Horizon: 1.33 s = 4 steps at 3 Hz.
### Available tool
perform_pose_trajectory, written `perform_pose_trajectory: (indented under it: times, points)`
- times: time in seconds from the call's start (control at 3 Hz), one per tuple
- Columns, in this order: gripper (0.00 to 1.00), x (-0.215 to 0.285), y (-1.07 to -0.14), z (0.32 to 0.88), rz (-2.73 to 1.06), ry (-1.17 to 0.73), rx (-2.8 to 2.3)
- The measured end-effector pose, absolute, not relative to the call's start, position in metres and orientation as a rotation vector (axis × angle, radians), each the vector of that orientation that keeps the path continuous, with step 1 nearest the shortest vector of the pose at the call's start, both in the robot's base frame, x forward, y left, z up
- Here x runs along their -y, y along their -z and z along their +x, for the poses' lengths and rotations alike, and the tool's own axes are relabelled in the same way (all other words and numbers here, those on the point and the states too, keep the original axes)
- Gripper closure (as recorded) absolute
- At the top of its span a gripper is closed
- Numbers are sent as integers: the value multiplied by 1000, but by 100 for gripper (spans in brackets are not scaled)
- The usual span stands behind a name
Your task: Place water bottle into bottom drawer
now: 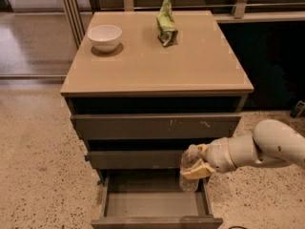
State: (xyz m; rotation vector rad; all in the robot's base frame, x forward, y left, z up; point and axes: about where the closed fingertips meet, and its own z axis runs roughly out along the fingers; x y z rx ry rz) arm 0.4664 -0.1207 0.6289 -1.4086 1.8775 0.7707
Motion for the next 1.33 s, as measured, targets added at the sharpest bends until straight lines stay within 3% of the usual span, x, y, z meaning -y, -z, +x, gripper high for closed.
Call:
perform_pose_trajectory:
  times: [0.67, 1.33]
  points:
    - [100, 118, -582, 467, -1467, -768, -1857]
    - [100, 115, -457, 481, -1497, -789, -1705]
